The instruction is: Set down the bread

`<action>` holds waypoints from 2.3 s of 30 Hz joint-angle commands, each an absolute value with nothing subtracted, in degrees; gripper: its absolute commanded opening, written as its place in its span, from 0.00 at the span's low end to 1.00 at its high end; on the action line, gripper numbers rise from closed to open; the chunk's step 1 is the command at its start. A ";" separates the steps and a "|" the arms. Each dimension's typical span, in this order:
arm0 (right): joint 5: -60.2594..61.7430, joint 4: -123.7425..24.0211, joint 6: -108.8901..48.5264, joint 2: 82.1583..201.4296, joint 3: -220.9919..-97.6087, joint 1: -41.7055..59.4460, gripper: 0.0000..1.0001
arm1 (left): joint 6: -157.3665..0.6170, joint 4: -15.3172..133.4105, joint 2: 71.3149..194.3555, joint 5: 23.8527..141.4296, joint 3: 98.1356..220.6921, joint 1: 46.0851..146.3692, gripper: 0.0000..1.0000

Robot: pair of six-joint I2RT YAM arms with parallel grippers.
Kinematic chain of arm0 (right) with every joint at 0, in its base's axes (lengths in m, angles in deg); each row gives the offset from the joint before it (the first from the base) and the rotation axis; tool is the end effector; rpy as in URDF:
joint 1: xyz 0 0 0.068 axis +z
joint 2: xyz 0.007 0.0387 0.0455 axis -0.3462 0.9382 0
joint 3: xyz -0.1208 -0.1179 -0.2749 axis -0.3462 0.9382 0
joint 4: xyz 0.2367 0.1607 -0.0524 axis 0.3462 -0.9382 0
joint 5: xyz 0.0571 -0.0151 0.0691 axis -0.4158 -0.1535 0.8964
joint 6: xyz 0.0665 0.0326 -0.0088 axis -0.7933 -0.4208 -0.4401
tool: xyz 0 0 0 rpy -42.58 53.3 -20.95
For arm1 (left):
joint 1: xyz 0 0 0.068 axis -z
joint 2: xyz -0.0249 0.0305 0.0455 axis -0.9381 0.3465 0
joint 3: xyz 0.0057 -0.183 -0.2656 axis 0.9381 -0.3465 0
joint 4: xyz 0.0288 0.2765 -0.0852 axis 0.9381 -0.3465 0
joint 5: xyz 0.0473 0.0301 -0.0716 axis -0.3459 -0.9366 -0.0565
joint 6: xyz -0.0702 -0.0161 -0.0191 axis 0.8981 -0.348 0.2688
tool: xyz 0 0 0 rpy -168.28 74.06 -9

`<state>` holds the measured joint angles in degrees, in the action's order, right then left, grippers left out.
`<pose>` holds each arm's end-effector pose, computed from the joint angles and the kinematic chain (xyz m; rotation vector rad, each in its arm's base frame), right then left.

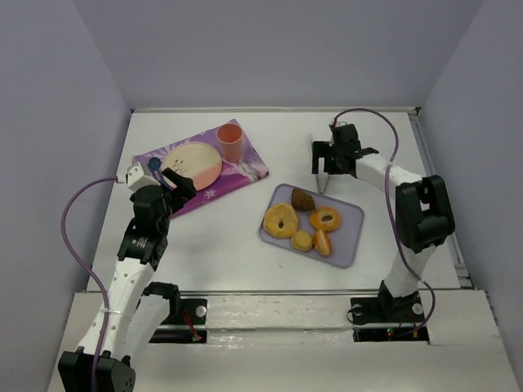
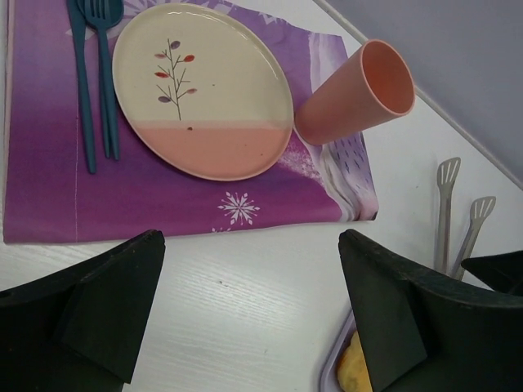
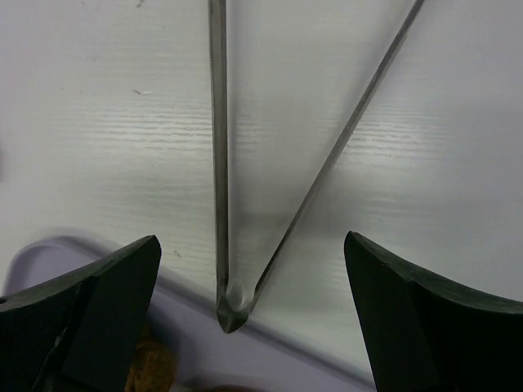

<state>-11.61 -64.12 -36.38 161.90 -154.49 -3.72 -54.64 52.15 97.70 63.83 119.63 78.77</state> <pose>0.4287 0.1219 0.2381 -0.0325 2.3617 0.1543 0.1928 -0.0191 0.3091 -0.5388 1.7230 -0.3898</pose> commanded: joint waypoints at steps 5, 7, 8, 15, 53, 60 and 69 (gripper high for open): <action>-14.45 -69.92 -33.65 174.96 -165.75 -1.89 1.00 | -56.82 56.42 97.86 64.54 120.29 79.13 0.99; -14.46 -70.27 -33.30 176.81 -166.98 -1.89 1.00 | -56.82 56.42 97.95 64.54 120.29 79.04 0.99; -15.33 -70.71 -33.47 178.64 -168.29 -1.89 1.00 | -56.82 56.42 97.95 64.45 120.29 79.13 0.99; -24.64 -73.87 -37.60 184.72 -174.45 -1.37 0.99 | -56.99 56.50 98.04 64.01 120.12 79.13 0.99; 4.70 -88.25 -42.53 121.20 -137.81 4.79 0.36 | -56.73 58.35 96.01 68.40 118.53 79.13 0.99; 9.18 -95.32 -42.62 112.66 -135.52 5.32 0.45 | -56.73 58.52 96.27 67.88 118.44 79.13 0.99; 5.23 -94.97 -41.39 115.29 -136.05 5.32 0.60 | -56.64 58.52 96.54 68.23 118.36 79.13 0.99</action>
